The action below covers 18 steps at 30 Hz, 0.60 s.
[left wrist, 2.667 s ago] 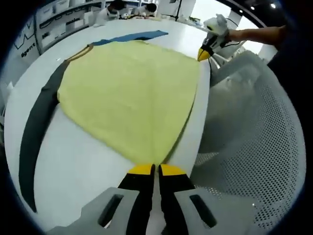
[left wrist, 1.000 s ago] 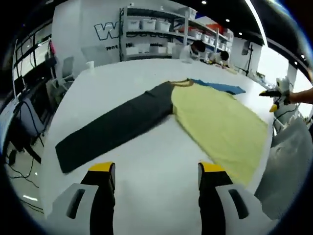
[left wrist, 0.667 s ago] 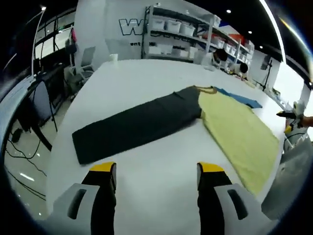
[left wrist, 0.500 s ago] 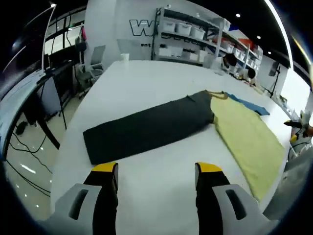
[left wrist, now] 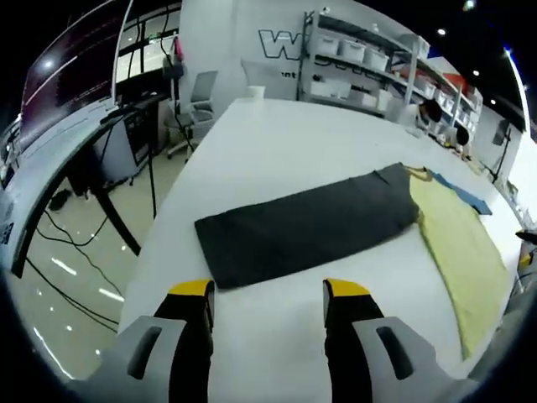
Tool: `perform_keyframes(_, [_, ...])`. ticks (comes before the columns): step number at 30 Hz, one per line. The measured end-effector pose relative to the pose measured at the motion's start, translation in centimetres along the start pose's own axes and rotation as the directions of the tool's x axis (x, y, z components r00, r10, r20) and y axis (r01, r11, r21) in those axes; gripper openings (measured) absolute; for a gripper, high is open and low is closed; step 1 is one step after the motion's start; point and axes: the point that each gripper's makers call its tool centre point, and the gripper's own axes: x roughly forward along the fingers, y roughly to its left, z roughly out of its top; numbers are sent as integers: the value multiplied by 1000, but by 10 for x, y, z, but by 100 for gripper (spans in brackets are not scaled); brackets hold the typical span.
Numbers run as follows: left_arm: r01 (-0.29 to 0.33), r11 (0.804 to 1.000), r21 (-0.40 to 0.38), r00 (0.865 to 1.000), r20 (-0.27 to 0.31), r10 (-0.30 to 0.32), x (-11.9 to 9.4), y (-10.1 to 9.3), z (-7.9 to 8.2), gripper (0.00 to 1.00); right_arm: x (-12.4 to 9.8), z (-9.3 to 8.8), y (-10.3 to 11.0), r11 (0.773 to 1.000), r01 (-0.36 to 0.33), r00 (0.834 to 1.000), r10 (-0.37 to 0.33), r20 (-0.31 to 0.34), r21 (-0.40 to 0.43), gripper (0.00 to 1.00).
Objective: Fold the garment on the visible template until the final outline fits inside the template.
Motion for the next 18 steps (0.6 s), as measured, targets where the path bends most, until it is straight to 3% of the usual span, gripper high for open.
perform_keyframes(2, [-16, 1000, 23, 1000, -11, 16, 1, 4, -2, 49, -1, -1, 0, 1000, 2, 1000, -2, 0, 3, 93])
perform_keyframes(7, [-13, 1000, -16, 1000, -20, 12, 5, 8, -1, 44, -5, -1, 0, 1000, 9, 1000, -9, 5, 9, 94])
perform_keyframes(10, [-20, 997, -77, 1000, -12, 19, 8, 12, 2, 39, -6, -4, 1, 1000, 10, 1000, -10, -1, 11, 93])
perform_keyframes(15, [-46, 994, -94, 999, -27, 43, 10, 19, 3, 33, -9, -8, 2, 1000, 12, 1000, -12, -6, 16, 93])
perform_keyframes(18, [-53, 993, -101, 998, -38, 49, 24, 33, 1, 32, -10, -8, 1, 1000, 16, 1000, -16, -7, 15, 92])
